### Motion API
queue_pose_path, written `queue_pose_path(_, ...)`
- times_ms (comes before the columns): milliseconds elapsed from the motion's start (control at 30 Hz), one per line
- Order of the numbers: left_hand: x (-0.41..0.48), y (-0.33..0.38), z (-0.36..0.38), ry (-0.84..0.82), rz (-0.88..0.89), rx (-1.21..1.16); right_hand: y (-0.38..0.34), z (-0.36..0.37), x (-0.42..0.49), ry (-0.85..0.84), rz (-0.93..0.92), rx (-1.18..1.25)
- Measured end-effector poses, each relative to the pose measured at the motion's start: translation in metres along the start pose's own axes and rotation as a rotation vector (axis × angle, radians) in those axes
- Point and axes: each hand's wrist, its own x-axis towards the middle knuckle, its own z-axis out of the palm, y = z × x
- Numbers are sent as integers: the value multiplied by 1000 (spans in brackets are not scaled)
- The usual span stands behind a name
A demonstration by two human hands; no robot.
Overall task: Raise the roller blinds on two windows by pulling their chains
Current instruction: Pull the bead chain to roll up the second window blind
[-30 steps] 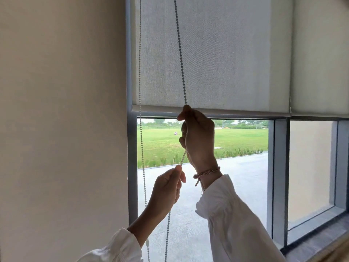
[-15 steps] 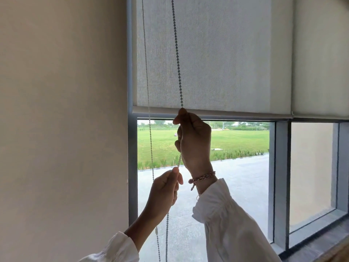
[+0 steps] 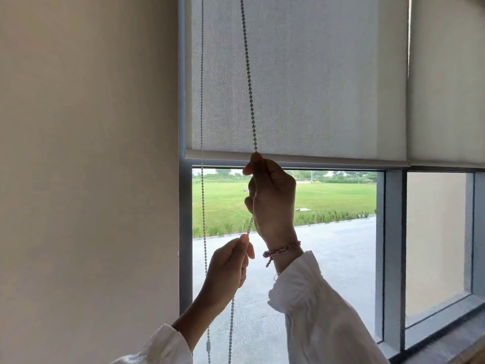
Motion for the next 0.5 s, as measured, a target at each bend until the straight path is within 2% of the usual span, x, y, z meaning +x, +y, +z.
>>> queue_pose_path(333,-8,-5,-4,12,-22,24,6,-2,-9,17,19,-39)
queue_pose_path(500,-8,-4,-3,12,-10,22,6,-1,-14,13,-37,-80)
